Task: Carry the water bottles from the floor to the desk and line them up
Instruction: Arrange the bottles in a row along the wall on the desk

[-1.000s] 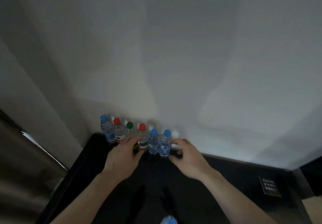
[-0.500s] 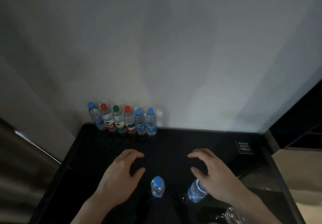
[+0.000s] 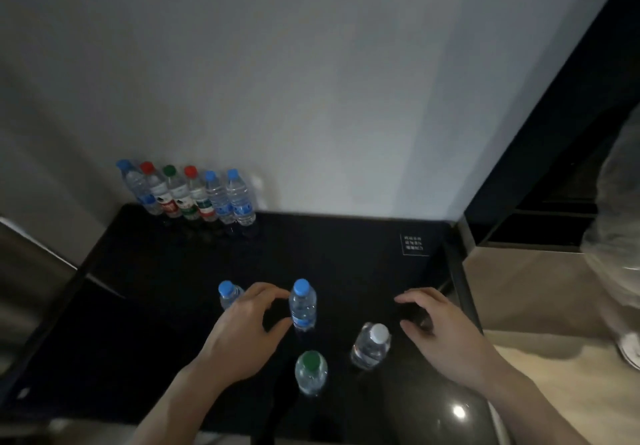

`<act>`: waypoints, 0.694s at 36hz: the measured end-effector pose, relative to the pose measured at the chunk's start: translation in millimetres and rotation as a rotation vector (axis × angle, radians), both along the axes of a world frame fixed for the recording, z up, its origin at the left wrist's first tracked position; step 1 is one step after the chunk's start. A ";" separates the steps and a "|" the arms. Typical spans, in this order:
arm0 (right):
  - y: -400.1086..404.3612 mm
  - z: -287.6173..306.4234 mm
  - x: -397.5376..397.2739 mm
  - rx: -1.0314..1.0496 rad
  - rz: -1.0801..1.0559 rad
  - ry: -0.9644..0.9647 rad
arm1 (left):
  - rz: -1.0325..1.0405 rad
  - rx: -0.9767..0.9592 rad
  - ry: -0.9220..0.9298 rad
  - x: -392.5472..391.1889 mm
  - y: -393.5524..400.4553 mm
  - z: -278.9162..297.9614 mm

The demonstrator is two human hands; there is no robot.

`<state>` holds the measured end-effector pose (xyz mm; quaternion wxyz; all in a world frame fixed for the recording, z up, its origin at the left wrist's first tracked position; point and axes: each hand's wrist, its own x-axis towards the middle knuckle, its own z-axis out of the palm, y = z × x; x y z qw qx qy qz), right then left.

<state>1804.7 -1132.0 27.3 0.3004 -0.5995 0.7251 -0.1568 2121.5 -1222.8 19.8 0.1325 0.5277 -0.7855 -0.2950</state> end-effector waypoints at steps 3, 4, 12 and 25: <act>13.9 -13.6 -22.0 0.040 0.050 0.029 | 0.013 0.069 -0.037 -22.5 26.7 -12.9; 17.3 -16.7 -25.4 0.047 0.067 0.029 | 0.020 0.088 -0.049 -27.5 35.0 -17.1; 22.3 -29.6 -8.0 0.055 0.157 0.015 | 0.020 0.155 -0.185 -41.1 75.1 -41.9; 7.5 -56.1 24.3 0.076 0.076 0.085 | 0.024 0.078 -0.308 -51.1 80.8 -52.8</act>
